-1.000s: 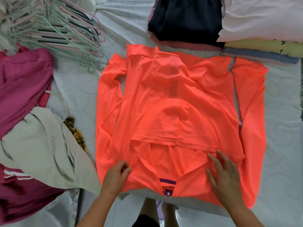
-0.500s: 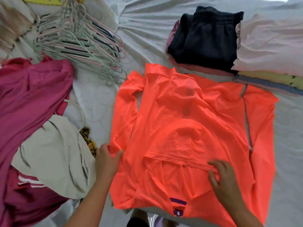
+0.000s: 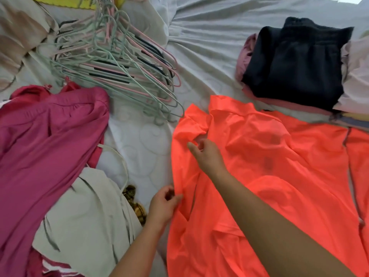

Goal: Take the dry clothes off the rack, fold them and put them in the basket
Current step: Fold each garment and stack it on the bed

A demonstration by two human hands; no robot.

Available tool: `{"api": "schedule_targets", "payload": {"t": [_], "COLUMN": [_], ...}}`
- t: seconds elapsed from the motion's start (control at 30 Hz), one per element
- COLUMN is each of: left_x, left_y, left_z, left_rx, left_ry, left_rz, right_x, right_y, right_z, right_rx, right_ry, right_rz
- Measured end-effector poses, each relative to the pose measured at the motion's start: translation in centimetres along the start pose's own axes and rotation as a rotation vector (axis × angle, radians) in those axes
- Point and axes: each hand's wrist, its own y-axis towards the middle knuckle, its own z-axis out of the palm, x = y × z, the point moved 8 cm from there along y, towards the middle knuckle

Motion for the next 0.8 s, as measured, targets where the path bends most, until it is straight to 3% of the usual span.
{"api": "schedule_targets", "payload": {"t": [0.13, 0.23, 0.37, 0.47, 0.67, 0.8], "left_x": [-3.2, -3.1, 0.6, 3.3, 4.5, 2.5], "left_y": [-1.3, -2.8, -4.6, -6.2, -10.6, -14.2], "left_z": [2.4, 3.3, 2.8, 3.0, 3.6, 8.8], "left_rx": [0.19, 0.289, 0.221, 0.206, 0.206, 0.379], "left_ry": [0.131, 0.102, 0.146, 0.259, 0.428, 0.723], "left_rz": [0.222, 0.179, 0.023, -0.022, 0.004, 0.125], "right_x": [-1.8, 0.2, 2.0, 1.8, -0.4, -3.4], "right_y": [3.3, 3.7, 1.6, 0.4, -2.4, -4.8], "right_z": [1.5, 0.3, -3.6, -7.9, -15.7, -20.7], "right_rx": [-0.129, -0.126, -0.039, -0.025, -0.12, -0.115], "right_ry": [0.091, 0.366, 0.89, 1.122, 1.256, 1.333], "right_rz": [0.358, 0.324, 0.346, 0.346, 0.282, 0.207]}}
